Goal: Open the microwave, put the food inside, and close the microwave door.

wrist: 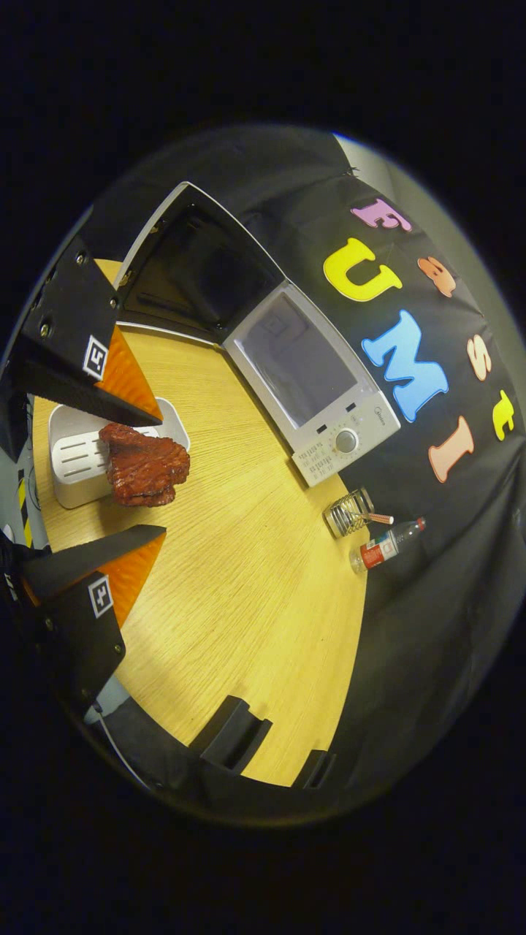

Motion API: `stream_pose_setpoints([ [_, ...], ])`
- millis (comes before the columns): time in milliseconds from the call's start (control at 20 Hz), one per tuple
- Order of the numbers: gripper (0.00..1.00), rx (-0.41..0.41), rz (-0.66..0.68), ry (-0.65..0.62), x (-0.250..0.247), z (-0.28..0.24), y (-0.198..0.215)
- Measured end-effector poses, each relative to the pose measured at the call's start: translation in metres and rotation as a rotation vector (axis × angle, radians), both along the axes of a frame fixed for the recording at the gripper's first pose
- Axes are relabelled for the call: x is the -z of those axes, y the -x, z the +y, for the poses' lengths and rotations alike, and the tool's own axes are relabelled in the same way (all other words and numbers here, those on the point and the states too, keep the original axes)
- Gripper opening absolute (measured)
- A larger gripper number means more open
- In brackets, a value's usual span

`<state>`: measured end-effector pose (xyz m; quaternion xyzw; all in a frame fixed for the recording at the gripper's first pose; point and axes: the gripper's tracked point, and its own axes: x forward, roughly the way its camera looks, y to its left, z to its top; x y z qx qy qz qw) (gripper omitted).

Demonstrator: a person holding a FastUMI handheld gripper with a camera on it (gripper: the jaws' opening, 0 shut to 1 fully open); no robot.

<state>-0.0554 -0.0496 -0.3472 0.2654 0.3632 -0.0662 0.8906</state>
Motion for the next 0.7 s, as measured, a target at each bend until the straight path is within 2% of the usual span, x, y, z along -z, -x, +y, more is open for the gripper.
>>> stream_pose_setpoints([
  [50,0.74,0.013,0.009,-0.016,0.004,-0.002,-0.001],
  [100,0.52,0.029,0.022,-0.040,0.000,-0.004,0.002],
  [250,0.52,0.035,0.024,-0.069,-0.005,0.000,0.003],
  [300,0.34,0.032,0.025,-0.065,-0.004,-0.002,-0.002],
  [350,0.33,0.016,0.008,-0.063,-0.009,0.001,-0.001],
  [400,0.25,0.016,-0.001,-0.050,-0.011,0.000,-0.008],
  [450,0.24,0.018,-0.037,-0.060,-0.023,0.005,-0.007],
  [500,0.13,0.004,-0.042,-0.059,-0.022,0.006,-0.016],
  [700,0.14,-0.069,-0.051,-0.006,-0.037,0.013,-0.017],
])
